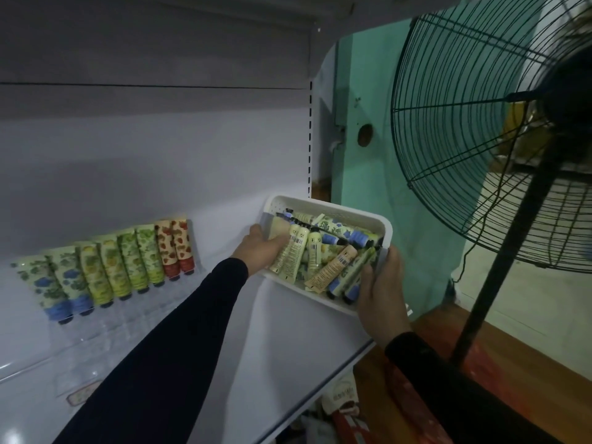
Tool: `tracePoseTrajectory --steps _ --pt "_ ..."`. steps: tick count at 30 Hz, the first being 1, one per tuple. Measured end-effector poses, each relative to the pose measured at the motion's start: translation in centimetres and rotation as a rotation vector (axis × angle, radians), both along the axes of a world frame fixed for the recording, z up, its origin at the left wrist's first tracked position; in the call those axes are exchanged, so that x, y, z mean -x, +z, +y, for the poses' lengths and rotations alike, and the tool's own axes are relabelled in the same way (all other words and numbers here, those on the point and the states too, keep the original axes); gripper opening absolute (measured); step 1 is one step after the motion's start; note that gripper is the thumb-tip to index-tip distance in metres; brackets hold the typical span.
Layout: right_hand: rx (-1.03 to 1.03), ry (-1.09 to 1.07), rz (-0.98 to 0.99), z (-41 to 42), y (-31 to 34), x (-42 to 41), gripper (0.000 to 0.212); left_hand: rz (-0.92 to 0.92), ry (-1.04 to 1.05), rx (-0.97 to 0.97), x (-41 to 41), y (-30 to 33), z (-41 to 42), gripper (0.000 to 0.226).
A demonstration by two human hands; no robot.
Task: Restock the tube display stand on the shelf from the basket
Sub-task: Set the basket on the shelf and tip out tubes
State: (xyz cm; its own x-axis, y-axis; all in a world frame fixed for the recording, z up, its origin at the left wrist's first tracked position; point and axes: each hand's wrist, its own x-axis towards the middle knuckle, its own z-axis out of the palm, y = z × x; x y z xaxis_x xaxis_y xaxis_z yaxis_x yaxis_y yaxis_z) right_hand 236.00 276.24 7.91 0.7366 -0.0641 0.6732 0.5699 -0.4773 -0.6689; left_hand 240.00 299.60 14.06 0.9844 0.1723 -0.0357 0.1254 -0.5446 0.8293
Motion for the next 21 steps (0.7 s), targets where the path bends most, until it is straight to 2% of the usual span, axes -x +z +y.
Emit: tracePoseTrajectory --steps 7,9,14,21 --pt "0.041 -0.038 0.024 0.8 -0.3 0.2 0.064 -0.031 0.016 0.1 -0.3 -0.6 -0.8 0.102" --pt "0.058 -0.068 0.021 1.1 -0.6 0.1 0.063 -0.04 0.036 0.116 -0.5 -0.7 -0.9 0.103" --pt "0.111 -0.051 0.025 1.9 -1.5 0.3 0.068 -0.029 0.131 0.041 -0.3 -1.2 -0.9 0.104" --pt "0.121 -0.012 0.117 2.4 -1.9 1.2 0.074 0.053 0.065 0.242 0.3 -1.7 -0.3 0.138"
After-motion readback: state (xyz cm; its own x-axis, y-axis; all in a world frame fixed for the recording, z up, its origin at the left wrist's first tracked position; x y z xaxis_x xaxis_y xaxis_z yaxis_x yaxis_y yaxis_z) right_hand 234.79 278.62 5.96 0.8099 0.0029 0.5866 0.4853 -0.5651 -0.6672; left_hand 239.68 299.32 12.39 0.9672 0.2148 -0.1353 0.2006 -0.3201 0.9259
